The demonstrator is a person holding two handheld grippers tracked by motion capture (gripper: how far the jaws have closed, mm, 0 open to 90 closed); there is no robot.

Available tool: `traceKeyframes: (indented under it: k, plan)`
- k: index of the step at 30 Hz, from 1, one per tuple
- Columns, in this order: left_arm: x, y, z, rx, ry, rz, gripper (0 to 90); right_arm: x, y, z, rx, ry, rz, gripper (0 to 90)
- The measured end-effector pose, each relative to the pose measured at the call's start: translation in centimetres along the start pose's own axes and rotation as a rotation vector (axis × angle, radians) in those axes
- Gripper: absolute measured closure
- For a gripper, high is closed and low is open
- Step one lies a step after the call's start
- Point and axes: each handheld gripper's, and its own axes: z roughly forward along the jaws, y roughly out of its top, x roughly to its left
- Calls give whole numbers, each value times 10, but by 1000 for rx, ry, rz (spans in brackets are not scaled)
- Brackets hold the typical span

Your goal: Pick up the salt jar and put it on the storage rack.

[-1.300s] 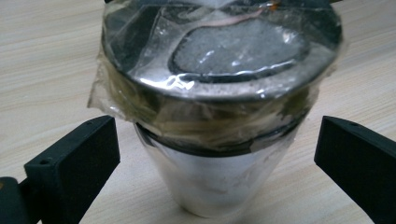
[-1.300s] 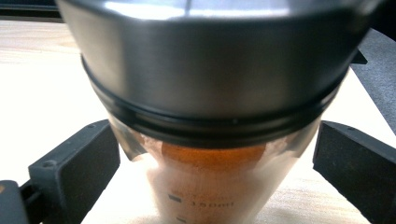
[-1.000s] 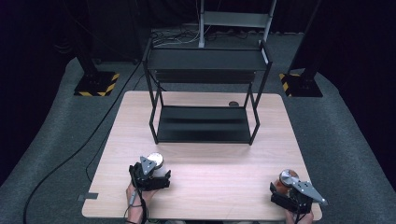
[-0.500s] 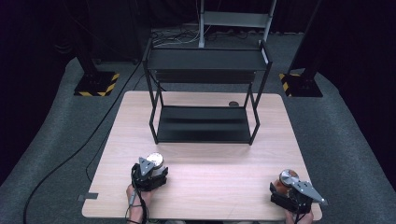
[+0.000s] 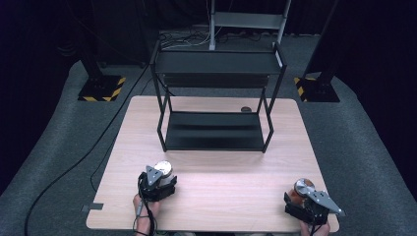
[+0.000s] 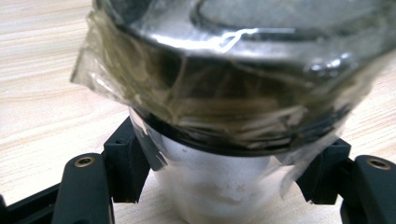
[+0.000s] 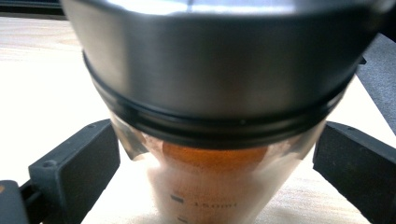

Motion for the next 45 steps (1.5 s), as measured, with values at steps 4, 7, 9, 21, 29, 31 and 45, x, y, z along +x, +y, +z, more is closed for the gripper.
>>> traceKeyframes:
  k: [4, 7, 9, 21, 29, 31, 45]
  plan:
    - [1, 3, 0, 10, -3, 10, 306, 0, 0, 0, 1, 1, 1, 0]
    - [5, 5, 0, 13, -14, 8, 307, 0, 1, 0, 3, 0, 0, 0]
    - [8, 7, -1, 13, -25, 3, 306, 0, 1, 0, 4, 1, -1, 0]
    - [25, 23, -6, 24, -95, 13, 307, 0, 1, 0, 5, 0, -3, 0]
    - [26, 34, -9, 33, -103, 50, 306, 0, 1, 0, 6, 0, -5, 0]
    - [29, 37, -11, 32, -114, 48, 306, 0, 1, 0, 6, 0, -6, 0]
    - [42, 63, -17, 28, -158, 75, 306, 0, 2, 1, 11, 3, -8, 0]
